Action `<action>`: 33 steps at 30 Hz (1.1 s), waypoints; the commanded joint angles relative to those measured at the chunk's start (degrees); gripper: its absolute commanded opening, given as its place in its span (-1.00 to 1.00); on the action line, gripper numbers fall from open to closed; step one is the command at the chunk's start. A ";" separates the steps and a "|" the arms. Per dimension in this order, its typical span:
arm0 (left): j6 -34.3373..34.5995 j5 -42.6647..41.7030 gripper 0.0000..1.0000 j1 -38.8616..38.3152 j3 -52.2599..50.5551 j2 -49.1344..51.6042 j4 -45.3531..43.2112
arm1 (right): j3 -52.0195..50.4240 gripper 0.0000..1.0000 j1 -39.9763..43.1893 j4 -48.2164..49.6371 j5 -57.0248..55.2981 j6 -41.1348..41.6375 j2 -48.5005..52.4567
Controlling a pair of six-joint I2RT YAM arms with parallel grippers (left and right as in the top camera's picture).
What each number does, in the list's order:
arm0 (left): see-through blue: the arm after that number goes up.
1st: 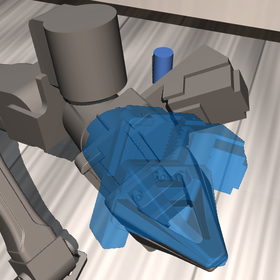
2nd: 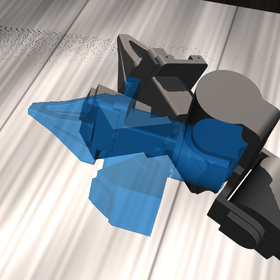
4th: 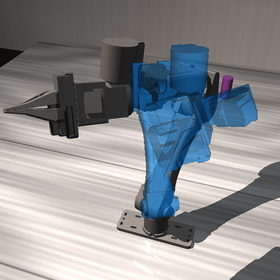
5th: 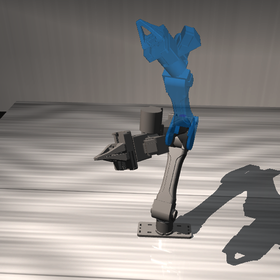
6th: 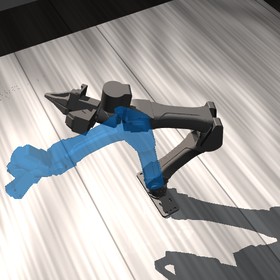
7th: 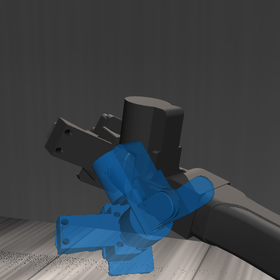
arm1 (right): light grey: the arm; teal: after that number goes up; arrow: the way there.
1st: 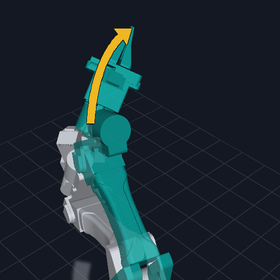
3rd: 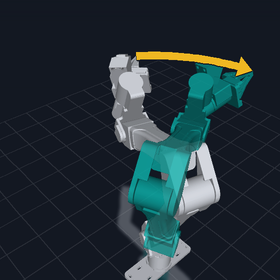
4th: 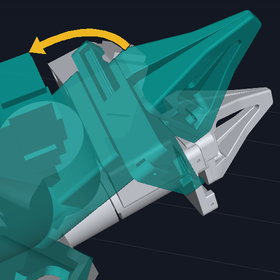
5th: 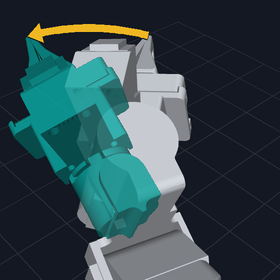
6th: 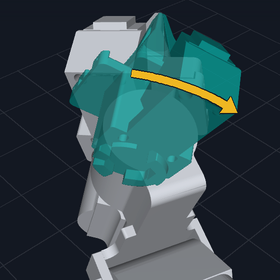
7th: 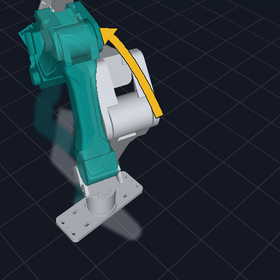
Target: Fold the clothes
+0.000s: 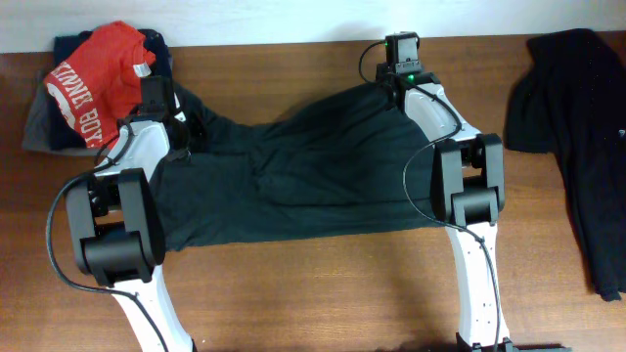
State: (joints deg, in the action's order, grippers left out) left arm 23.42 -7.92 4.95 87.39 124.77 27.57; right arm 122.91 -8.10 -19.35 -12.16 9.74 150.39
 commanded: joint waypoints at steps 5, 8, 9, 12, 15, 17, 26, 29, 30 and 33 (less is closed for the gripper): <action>-1.20 0.85 -0.83 0.24 0.68 0.94 -0.13 | 4.00 -0.92 -0.09 -5.46 -5.73 1.42 1.95; -1.20 0.85 -0.99 0.24 0.70 0.87 0.09 | 9.64 -0.92 0.15 -9.99 -5.66 1.42 1.92; -1.20 0.83 -0.98 0.26 0.76 0.70 0.31 | 11.87 -0.92 0.24 -11.69 -5.66 1.44 1.92; -1.20 0.85 -0.98 0.26 1.20 -0.33 1.75 | 19.12 -0.92 0.24 -17.46 -5.55 1.42 1.92; -4.52 0.85 -0.98 0.26 2.03 -3.23 3.10 | 26.69 -0.92 0.22 -24.61 -4.61 1.44 1.92; -6.25 0.87 -0.98 0.26 2.43 -5.09 3.13 | 29.62 -0.92 0.24 -27.61 -4.59 1.44 1.92; -6.86 0.87 -0.98 0.26 2.73 -12.63 4.55 | 34.29 -0.92 0.24 -37.38 -4.61 1.46 1.57; -6.84 0.85 -0.99 0.24 2.73 -14.27 6.38 | 34.29 -0.92 0.24 -39.60 -4.61 1.51 1.33; -6.84 0.85 -0.99 0.24 2.73 -14.71 7.30 | 34.29 -0.92 0.24 -40.37 -4.61 1.99 1.09; -6.82 0.83 -0.98 0.20 2.73 -15.45 10.27 | 34.29 -0.92 0.35 -42.73 -4.59 4.57 0.33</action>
State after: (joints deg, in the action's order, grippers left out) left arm 17.54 -7.51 4.95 89.14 111.09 36.23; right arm 155.70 -8.03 -60.82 -15.84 11.51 152.46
